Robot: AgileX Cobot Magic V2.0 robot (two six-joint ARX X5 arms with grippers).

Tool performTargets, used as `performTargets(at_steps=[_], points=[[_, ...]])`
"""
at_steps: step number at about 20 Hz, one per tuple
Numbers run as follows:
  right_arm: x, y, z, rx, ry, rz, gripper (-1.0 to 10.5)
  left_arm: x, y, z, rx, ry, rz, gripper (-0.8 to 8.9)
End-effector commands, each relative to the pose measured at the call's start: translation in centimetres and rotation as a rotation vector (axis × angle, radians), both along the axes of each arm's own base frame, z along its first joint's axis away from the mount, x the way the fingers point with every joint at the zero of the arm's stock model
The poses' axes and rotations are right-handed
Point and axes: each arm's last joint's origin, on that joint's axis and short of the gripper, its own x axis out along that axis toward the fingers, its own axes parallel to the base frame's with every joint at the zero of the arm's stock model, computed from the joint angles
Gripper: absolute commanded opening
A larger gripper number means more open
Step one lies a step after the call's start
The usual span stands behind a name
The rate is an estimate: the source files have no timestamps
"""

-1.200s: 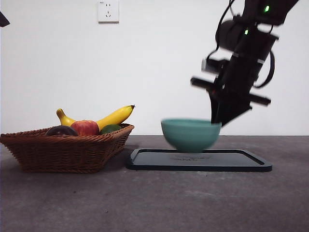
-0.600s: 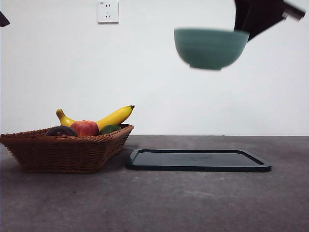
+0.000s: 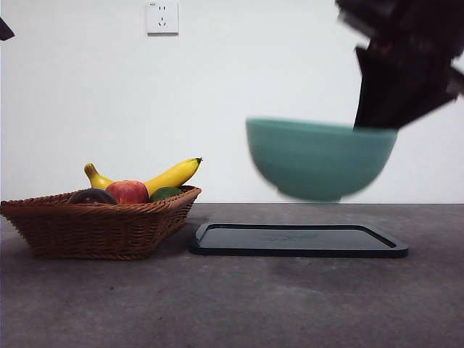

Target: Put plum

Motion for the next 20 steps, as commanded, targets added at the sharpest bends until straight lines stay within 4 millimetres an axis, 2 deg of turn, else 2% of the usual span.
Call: performTargets(at_steps=[1,6,9,20], points=[[-0.1,0.7,-1.5,0.023,0.004,-0.007,0.1,0.0,-0.1,0.6,-0.002,-0.028,-0.016,4.02],[0.2,1.9,-4.8,-0.011,0.069,0.019,0.1,0.0,-0.1,0.6,-0.002,-0.028,-0.016,4.02],[0.5,2.4,-5.9,-0.051,0.085,0.016,0.1,0.0,-0.1,0.6,-0.002,-0.027,-0.016,4.02],[0.7,2.6,-6.6,-0.077,0.104,0.014,0.1,0.0,-0.1,0.6,-0.002,-0.028,-0.016,4.02]])
